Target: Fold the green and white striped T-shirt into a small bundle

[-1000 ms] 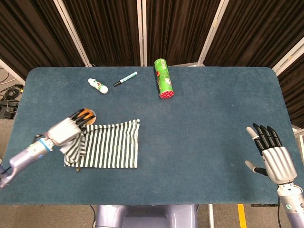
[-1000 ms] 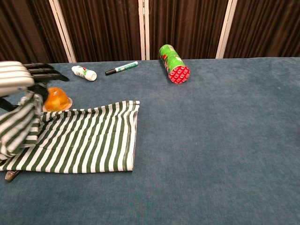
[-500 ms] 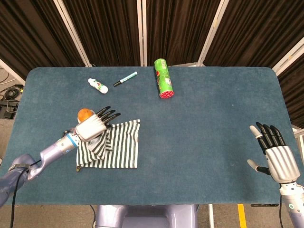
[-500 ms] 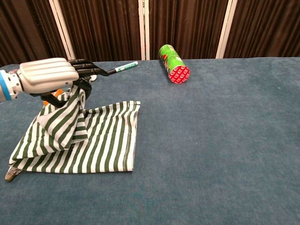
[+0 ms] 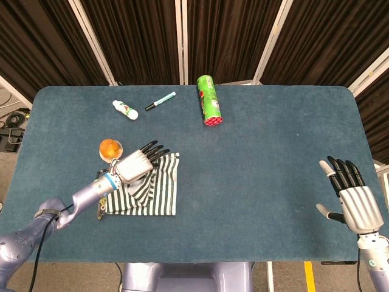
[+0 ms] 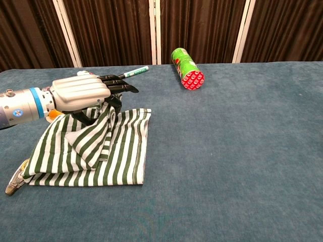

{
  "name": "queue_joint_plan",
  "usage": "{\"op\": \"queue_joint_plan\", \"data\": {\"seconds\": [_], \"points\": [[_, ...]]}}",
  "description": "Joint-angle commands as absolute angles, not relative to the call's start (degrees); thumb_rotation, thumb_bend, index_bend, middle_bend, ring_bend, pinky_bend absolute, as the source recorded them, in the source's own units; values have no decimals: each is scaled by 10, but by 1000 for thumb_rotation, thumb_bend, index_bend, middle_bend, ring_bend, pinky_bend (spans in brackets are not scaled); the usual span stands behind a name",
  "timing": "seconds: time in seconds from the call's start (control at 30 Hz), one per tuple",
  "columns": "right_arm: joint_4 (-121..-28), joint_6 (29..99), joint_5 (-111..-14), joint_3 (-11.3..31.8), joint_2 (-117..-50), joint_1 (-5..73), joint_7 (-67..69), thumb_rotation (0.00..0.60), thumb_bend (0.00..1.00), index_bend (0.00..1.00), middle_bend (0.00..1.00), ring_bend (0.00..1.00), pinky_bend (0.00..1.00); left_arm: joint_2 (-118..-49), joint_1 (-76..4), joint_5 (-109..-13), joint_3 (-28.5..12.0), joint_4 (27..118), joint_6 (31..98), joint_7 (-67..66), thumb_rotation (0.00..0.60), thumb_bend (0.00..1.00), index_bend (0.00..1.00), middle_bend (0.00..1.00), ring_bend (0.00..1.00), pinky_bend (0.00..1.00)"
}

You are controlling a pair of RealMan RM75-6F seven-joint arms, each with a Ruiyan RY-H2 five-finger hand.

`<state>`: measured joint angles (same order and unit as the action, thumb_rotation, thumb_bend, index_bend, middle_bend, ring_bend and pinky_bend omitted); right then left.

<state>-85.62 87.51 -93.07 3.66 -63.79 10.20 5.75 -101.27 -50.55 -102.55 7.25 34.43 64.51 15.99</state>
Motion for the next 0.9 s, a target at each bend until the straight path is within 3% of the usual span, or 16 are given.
{"op": "queue_joint_plan", "data": {"seconds": [0.03, 0.13, 0.2, 0.23, 0.27, 0.33, 0.37, 0.43, 0.67, 0.9], "points": [[-855, 874, -930, 37, -638, 102, 59, 600, 0, 55, 0, 0, 0, -1025, -512, -1026, 73, 332, 640, 162, 600, 525, 793, 0, 0, 0], [-854, 874, -929, 38, -638, 102, 60, 600, 0, 55, 0, 0, 0, -1037, -517, -1025, 73, 321, 636, 167, 600, 524, 786, 0, 0, 0], [-853, 874, -928, 38, -638, 102, 60, 600, 0, 55, 0, 0, 0, -1045, -521, -1027, 75, 312, 633, 169, 600, 514, 718, 0, 0, 0], [-853, 874, -927, 39, -638, 102, 60, 600, 0, 56, 0, 0, 0, -1048, -522, -1027, 75, 309, 632, 169, 600, 474, 592, 0, 0, 0], [-853, 873, -926, 39, -639, 102, 60, 600, 0, 56, 0, 0, 0, -1052, -523, -1026, 76, 306, 629, 168, 600, 388, 385, 0, 0, 0], [-852, 872, -926, 39, -639, 102, 60, 600, 0, 57, 0, 0, 0, -1060, -524, -1023, 73, 297, 628, 162, 600, 189, 85, 0, 0, 0], [-852, 872, -926, 39, -639, 102, 60, 600, 0, 57, 0, 0, 0, -1064, -524, -1022, 71, 292, 634, 158, 600, 97, 6, 0, 0, 0], [-852, 872, -925, 39, -639, 102, 60, 600, 0, 57, 0, 0, 0, -1070, -522, -1019, 67, 287, 643, 157, 600, 32, 0, 0, 0, 0], [-853, 873, -927, 38, -639, 102, 63, 600, 0, 58, 0, 0, 0, -1064, -518, -1005, 49, 300, 683, 183, 600, 0, 0, 0, 0, 0], [-860, 881, -937, 36, -636, 99, 62, 600, 0, 62, 0, 0, 0, -1000, -513, -992, 27, 401, 733, 184, 600, 0, 0, 0, 0, 0]]}}
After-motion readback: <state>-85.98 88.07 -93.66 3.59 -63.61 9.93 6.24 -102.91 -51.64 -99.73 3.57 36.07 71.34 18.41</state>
